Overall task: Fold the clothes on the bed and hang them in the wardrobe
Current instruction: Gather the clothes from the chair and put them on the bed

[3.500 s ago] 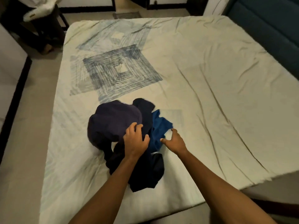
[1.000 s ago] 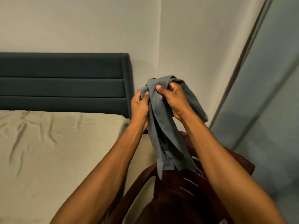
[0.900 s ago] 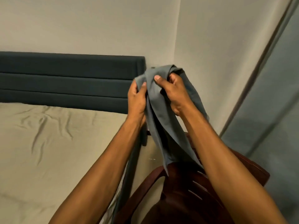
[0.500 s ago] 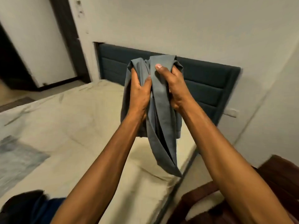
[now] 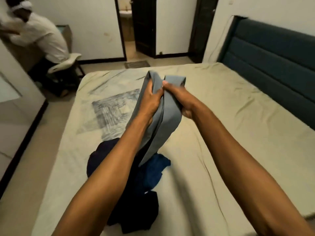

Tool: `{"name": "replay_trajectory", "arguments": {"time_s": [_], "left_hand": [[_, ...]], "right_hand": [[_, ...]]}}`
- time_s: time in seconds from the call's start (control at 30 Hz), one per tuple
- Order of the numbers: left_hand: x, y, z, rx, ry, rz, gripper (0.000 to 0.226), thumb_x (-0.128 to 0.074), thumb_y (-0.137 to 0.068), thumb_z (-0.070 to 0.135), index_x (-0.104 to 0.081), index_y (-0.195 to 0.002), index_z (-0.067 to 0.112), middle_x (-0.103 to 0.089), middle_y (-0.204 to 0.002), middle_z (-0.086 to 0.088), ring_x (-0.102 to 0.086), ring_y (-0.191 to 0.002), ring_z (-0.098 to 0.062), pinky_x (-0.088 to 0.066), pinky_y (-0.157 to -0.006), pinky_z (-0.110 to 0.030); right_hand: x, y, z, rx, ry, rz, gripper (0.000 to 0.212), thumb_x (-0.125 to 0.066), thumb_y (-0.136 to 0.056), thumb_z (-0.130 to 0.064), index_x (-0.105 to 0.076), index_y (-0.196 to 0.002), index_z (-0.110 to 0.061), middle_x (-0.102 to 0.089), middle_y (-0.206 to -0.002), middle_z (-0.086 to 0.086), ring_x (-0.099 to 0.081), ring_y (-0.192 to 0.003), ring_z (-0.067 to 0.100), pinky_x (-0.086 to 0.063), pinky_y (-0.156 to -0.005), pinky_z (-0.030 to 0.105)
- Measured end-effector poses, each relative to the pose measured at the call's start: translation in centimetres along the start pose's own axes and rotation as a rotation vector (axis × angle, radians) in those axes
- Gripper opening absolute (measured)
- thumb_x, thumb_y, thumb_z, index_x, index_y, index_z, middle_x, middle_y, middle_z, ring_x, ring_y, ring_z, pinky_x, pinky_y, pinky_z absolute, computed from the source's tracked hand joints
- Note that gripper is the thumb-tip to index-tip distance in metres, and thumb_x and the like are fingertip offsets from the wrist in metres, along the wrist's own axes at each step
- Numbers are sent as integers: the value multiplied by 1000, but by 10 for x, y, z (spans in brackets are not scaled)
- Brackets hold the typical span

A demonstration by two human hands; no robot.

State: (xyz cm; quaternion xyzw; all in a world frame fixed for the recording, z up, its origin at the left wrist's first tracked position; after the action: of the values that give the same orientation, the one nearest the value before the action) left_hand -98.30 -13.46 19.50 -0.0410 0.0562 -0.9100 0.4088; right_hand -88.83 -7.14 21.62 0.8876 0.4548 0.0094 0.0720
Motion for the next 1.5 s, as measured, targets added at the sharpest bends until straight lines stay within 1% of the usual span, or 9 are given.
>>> {"name": "replay_trajectory", "arguments": {"time_s": [0.17,0.3,0.5,0.7,0.83,1.0,1.27,1.37,1.5], "left_hand": [[107,46,-174,374,-175,82,63,-59,-99,28,-30,-154,17,-52,-136,-5,-53,-125,-23,-45,-106,-42],[163,135,-292,643,-416,40,70,-60,-96,28,-24,-157,21,-43,-151,-10,-43,-138,-32,-36,-113,-42],[201,246,-368,967,-579,87,62,-59,-97,36,-36,-150,14,-48,-148,-18,-47,-131,-40,-42,-104,-43],[167,237,-335,738,-562,186,48,-56,-98,24,-47,-144,17,-58,-138,-14,-53,-125,-39,-45,-98,-42],[106,244,-326,722,-312,122,47,-54,-94,27,-51,-141,23,-65,-126,-4,-63,-115,-26,-53,-97,-47],[57,264,-317,707,-138,36,37,-52,-102,16,-53,-139,18,-66,-124,0,-63,-113,-16,-53,-96,-33],[96,339,-358,1011,-457,60,52,-59,-86,26,-50,-138,20,-60,-129,-7,-58,-113,-27,-49,-94,-36],[115,326,-346,983,-594,204,48,-60,-79,48,-51,-118,22,-63,-105,-1,-62,-91,-25,-52,-81,-37],[129,267,-314,660,-754,462,42,-63,-91,37,-52,-126,17,-61,-109,-2,-60,-95,-24,-47,-78,-37]], "right_hand": [[-88,-35,186,-386,-25,-103,52,-64,-93,-41,-57,-136,-13,-65,-126,17,-67,-108,31,-57,-91,44],[-117,23,330,-732,248,-256,54,-62,-94,-36,-44,-143,-22,-63,-119,9,-64,-94,25,-57,-75,38],[-112,86,399,-856,597,-521,66,-59,-94,-44,-30,-150,-24,-55,-138,4,-67,-99,22,-51,-94,44],[-99,87,381,-749,508,-464,57,-56,-97,-46,-39,-145,-20,-58,-123,3,-64,-108,27,-50,-99,46],[-84,85,370,-693,291,-271,59,-57,-97,-47,-43,-144,-16,-52,-138,6,-52,-123,27,-46,-94,38],[-50,84,366,-577,267,-166,43,-57,-99,-30,-52,-136,-8,-60,-120,5,-57,-109,23,-44,-86,30],[-6,121,416,-841,722,-631,56,-51,-101,-41,-36,-145,-9,-52,-141,17,-63,-113,35,-50,-90,46],[7,100,419,-731,677,-473,62,-52,-99,-47,-35,-147,-10,-49,-144,16,-58,-114,31,-49,-87,38],[7,66,414,-660,480,-286,73,-60,-94,-50,-30,-149,-12,-44,-148,14,-51,-127,33,-47,-96,40]]}}
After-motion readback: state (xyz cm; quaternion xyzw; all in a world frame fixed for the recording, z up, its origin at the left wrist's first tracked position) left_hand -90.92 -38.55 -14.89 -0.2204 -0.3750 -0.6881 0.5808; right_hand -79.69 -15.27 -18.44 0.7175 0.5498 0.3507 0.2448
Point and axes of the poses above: each hand's wrist, its own y-axis away from the middle knuckle, its own x-axis out of the back of the hand, z = x × y, the point moved 8 cm from there along -y, towards the middle knuckle
